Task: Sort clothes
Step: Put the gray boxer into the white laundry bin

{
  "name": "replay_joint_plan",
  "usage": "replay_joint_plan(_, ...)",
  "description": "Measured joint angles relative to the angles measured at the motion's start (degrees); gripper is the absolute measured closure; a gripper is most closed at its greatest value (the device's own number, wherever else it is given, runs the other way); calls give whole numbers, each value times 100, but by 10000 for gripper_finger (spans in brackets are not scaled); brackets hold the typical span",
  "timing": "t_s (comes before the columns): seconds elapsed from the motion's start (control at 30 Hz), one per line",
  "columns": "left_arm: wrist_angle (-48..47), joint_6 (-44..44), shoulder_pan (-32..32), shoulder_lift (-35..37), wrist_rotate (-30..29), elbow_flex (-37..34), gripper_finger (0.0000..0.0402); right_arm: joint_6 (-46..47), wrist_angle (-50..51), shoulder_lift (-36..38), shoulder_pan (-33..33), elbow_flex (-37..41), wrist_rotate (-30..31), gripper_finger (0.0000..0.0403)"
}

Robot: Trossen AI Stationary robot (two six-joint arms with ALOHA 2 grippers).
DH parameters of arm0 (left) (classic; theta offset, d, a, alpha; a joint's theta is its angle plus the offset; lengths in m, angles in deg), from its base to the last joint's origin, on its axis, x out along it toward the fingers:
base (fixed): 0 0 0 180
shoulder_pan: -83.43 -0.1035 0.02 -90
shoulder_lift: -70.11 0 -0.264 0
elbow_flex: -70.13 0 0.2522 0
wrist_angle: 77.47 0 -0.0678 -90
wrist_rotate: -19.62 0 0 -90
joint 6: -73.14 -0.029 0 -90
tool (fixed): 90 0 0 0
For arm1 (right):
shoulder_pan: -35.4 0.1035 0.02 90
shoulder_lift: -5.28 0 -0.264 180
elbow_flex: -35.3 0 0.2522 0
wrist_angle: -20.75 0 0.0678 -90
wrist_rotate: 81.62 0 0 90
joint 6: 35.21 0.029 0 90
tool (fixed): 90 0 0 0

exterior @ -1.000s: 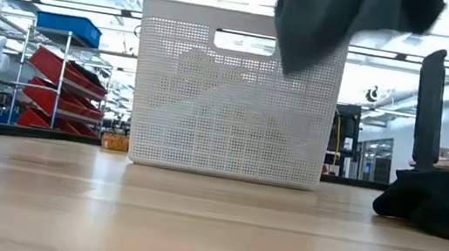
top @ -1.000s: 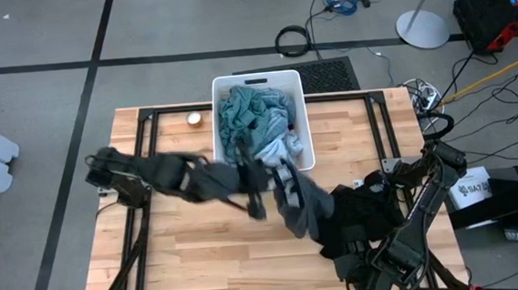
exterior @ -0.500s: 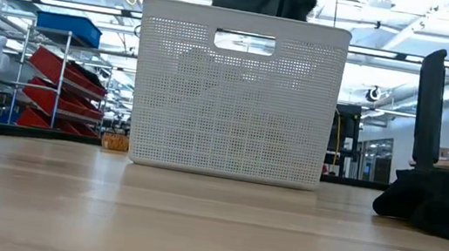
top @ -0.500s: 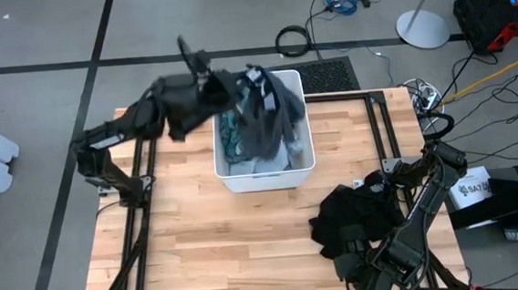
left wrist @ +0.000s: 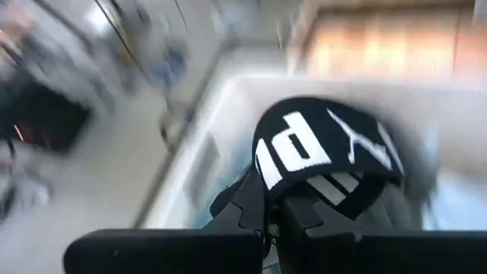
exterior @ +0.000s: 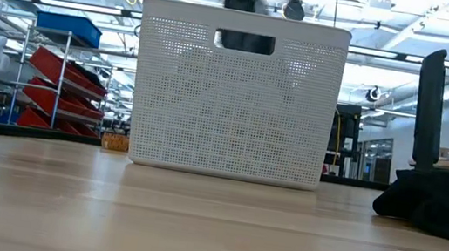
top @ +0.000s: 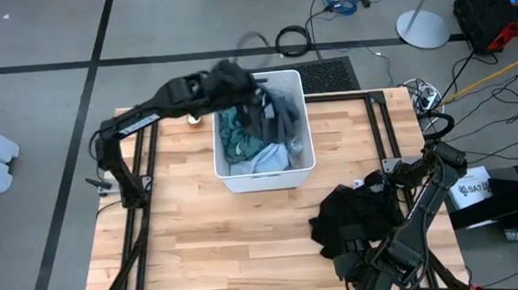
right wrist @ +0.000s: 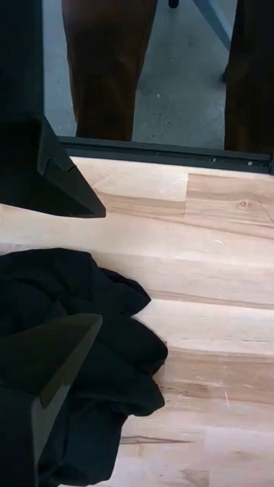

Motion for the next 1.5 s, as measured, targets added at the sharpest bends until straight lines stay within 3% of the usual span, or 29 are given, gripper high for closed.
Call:
replay_joint_plan(0.13, -1560, 346, -4, -416, 541, -2, 392, -10, 11, 0, 10, 0, -6, 197)
replay_joint_plan(0.27, -2151, 443, 243, -843, 1436, -4, 392, -72, 11, 0, 10, 0, -4, 197)
replay_joint_plan(0.5, -1682, 133, 1029, -1378, 2134, -4, 392, -1, 11, 0, 10, 0, -4, 197)
replay_joint_plan(0.7, -1439, -64, 1388, -1718, 2110, 9, 393, -4, 13, 0, 10, 0, -14, 197)
replay_joint_plan(1.07, -905, -225, 983, -2023, 2185, 9, 393, -6, 0, -4, 14, 2, -8, 197)
replay_joint_plan(1.3, -857, -210, 535, -2068, 3924, -15, 393, -32, 10, -7, 12, 2, -4, 197)
replay_joint_plan(1.5, -883, -221, 485, -2011, 4012, 20, 393, -179, 36, -9, 7, 2, 6, 197)
